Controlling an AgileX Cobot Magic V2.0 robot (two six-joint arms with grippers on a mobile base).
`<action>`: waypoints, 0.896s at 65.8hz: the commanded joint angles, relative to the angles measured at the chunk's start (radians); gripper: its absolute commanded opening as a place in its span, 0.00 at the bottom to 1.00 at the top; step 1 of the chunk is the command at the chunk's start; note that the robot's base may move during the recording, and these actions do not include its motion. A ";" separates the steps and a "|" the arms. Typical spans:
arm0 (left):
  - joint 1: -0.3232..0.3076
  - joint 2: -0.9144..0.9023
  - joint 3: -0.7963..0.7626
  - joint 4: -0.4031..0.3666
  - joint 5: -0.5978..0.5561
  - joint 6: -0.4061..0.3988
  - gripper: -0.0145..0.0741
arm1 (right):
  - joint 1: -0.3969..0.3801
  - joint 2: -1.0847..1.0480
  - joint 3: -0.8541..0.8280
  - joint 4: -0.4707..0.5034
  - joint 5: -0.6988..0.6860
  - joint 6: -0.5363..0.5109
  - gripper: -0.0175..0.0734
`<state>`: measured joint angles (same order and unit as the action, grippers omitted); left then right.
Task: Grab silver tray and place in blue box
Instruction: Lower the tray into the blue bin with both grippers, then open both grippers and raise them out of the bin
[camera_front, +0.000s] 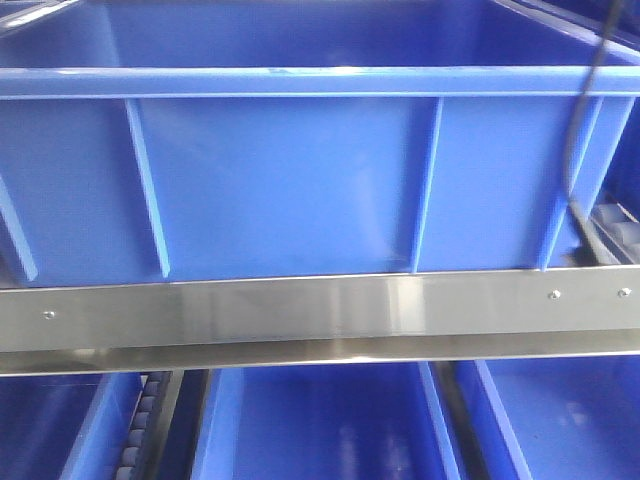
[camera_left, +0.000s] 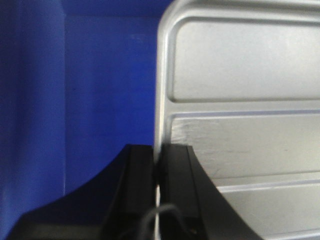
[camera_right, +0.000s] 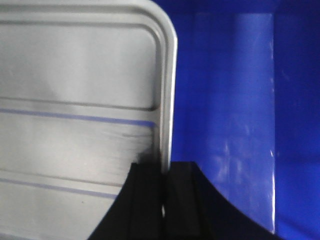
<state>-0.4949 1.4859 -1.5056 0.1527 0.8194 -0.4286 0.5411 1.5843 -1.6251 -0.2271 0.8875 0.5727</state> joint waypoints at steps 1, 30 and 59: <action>-0.003 0.010 -0.045 -0.158 -0.155 0.010 0.15 | 0.005 0.009 -0.059 0.115 -0.218 -0.024 0.27; -0.001 0.068 -0.045 -0.161 -0.157 0.010 0.15 | -0.004 0.069 -0.059 0.108 -0.257 -0.024 0.27; -0.001 0.068 -0.045 -0.159 -0.157 0.010 0.15 | -0.004 0.069 -0.059 0.107 -0.248 -0.024 0.34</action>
<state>-0.4666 1.5915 -1.5056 0.1334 0.8151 -0.4236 0.5110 1.7008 -1.6354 -0.2291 0.8180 0.5574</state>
